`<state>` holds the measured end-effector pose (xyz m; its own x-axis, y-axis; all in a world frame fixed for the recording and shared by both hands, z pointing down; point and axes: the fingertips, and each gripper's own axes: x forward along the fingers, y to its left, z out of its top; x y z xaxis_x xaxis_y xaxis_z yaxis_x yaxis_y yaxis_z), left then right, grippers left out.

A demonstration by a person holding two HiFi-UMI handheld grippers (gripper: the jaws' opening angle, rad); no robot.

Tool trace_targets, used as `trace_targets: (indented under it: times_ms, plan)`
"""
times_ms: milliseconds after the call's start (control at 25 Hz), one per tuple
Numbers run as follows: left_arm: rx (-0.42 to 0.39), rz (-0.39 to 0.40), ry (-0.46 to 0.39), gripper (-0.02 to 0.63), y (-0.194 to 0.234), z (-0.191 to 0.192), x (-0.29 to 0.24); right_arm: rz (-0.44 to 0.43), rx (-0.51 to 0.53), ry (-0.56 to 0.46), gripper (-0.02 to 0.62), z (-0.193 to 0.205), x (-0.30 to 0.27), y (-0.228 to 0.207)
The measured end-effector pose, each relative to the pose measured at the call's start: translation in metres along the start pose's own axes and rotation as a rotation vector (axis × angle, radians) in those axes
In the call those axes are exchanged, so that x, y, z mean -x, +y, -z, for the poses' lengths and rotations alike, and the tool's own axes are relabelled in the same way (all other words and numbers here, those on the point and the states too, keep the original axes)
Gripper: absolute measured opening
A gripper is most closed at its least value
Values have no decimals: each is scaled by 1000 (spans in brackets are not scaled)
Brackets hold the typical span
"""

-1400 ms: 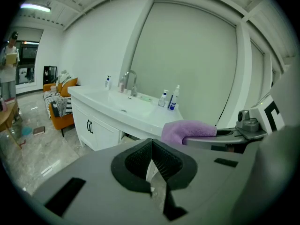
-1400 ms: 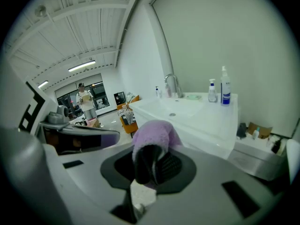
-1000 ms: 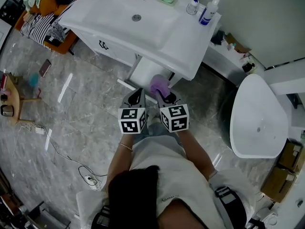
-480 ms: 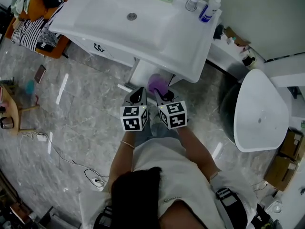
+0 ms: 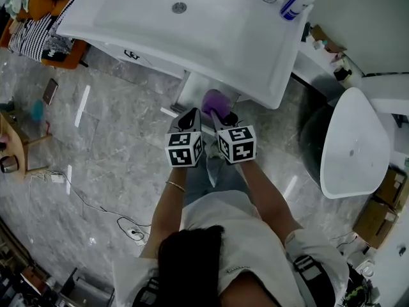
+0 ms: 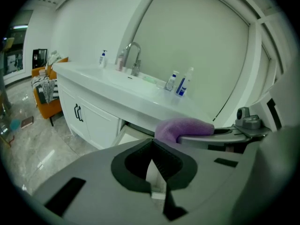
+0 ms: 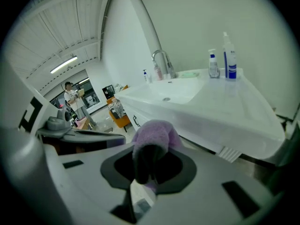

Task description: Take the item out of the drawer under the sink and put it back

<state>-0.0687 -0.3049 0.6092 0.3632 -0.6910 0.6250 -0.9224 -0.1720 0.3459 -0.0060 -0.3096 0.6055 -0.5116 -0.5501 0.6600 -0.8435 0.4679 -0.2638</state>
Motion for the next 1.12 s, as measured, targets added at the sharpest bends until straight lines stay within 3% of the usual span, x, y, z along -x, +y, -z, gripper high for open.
trace_targets:
  times_ms: [560, 920, 1120]
  plan:
    - [37, -23, 73, 5, 37, 45, -56, 17, -55, 108, 78, 52, -84, -30]
    - [62, -5, 127, 5, 45, 72, -98, 31, -53, 167, 78, 79, -121, -46]
    - [72, 36, 103, 5, 44, 73, -111, 40, -67, 197, 78, 92, -140, -55]
